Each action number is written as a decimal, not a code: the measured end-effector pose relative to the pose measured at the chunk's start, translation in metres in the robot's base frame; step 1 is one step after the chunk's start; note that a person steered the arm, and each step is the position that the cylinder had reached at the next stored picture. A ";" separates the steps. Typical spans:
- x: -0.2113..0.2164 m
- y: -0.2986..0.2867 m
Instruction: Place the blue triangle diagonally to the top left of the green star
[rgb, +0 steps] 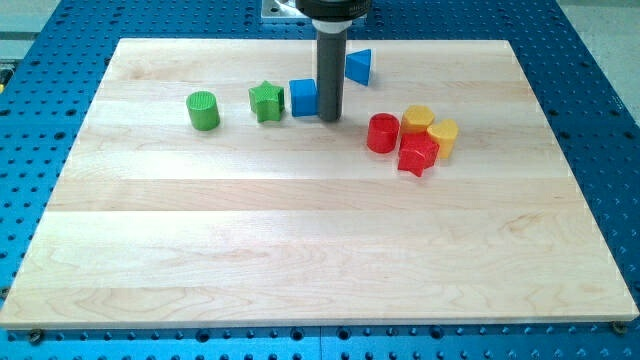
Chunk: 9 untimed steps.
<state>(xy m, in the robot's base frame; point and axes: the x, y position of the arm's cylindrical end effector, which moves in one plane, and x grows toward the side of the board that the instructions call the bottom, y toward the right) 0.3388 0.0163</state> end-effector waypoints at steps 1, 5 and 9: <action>-0.029 0.041; -0.102 -0.005; -0.083 -0.077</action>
<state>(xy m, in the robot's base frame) 0.2557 -0.0607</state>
